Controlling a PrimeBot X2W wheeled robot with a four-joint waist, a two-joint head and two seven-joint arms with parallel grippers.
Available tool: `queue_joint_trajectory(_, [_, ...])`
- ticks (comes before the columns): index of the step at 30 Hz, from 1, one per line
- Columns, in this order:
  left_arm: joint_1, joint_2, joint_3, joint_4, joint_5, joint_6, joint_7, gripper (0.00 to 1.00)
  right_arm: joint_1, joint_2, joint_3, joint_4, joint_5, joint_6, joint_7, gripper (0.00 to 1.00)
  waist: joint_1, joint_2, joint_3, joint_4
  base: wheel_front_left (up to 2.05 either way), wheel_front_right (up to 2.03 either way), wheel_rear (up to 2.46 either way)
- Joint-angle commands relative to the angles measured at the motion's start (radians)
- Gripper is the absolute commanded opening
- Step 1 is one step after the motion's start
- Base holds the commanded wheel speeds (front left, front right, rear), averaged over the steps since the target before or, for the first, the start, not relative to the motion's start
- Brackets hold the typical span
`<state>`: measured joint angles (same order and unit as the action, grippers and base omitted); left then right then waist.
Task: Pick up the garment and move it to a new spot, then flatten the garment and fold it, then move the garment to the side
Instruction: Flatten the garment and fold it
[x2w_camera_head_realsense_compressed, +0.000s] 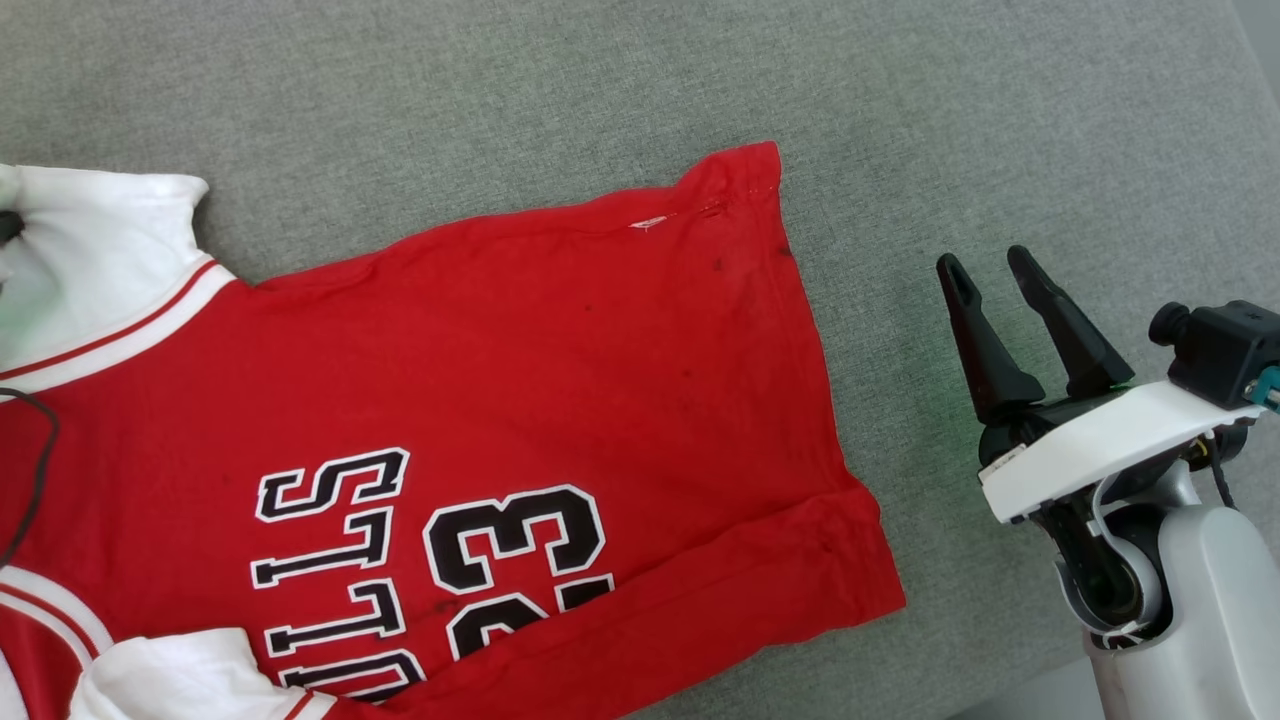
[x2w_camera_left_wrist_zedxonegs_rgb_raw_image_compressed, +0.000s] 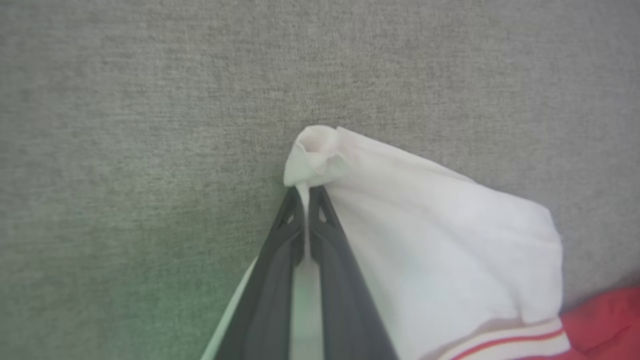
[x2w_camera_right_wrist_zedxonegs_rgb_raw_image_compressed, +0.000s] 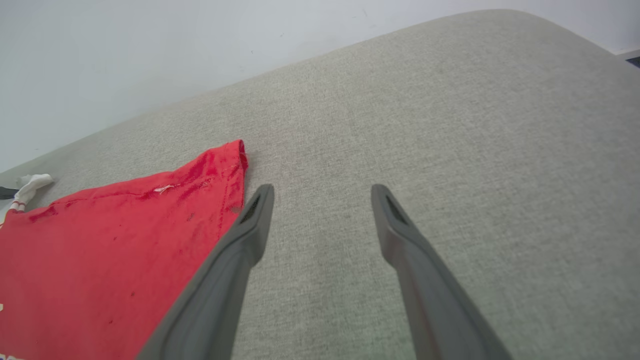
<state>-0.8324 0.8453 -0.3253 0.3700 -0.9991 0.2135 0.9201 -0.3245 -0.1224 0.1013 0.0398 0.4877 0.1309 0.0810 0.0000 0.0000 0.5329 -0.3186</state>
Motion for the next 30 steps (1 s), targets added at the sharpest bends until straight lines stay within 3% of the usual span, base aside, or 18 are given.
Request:
queue_joint_trajectory(1, [0.059, -0.041, -0.033, 0.013, -0.006, 0.006, 0.010, 0.00, -0.013, -0.006, -0.002, 0.008, 0.008, 0.000, 0.004, 1.00, 0.0000, 0.0000, -0.003, 0.003, 0.00, 0.00, 0.00])
queue_joint_trajectory(9, [0.015, -0.078, -0.004, -0.007, 0.037, 0.014, -0.149, 0.00, -0.083, -0.050, 0.019, 0.071, 0.061, 0.000, 0.089, 1.00, 0.0000, 0.0000, -0.041, 0.053, 0.00, 0.00, 0.00])
queue_joint_trajectory(13, [-0.019, -0.119, -0.002, -0.014, 0.058, -0.011, -0.241, 0.00, -0.154, -0.083, 0.045, 0.145, 0.099, 0.000, 0.194, 1.00, 0.0000, 0.0000, -0.070, 0.103, 0.00, 0.00, 0.00])
queue_joint_trajectory(14, [-0.037, -0.162, -0.006, -0.022, 0.053, -0.034, -0.286, 0.00, -0.219, -0.105, 0.070, 0.221, 0.133, 0.000, 0.294, 1.00, 0.0000, 0.0000, -0.083, 0.143, 0.00, 0.00, 0.00])
queue_joint_trajectory(15, [-0.044, -0.169, -0.009, -0.025, 0.057, -0.042, -0.298, 0.00, -0.241, -0.113, 0.080, 0.247, 0.149, 0.000, 0.324, 1.00, 0.0000, 0.0000, -0.085, 0.157, 0.00, 0.00, 0.00])
queue_joint_trajectory(23, [-0.040, -0.225, -0.036, -0.065, 0.054, -0.075, -0.339, 0.00, -0.406, -0.152, 0.169, 0.411, 0.176, 0.000, 0.443, 1.00, 0.0000, 0.0000, -0.064, 0.240, 0.00, 0.00, 0.00])
queue_joint_trajectory(30, [0.007, -0.240, -0.008, -0.075, -0.014, -0.112, -0.334, 0.00, -0.493, -0.127, 0.250, 0.591, 0.189, 0.000, 0.584, 1.00, 0.0000, 0.0000, -0.052, 0.261, 0.00, 0.00, 0.00])
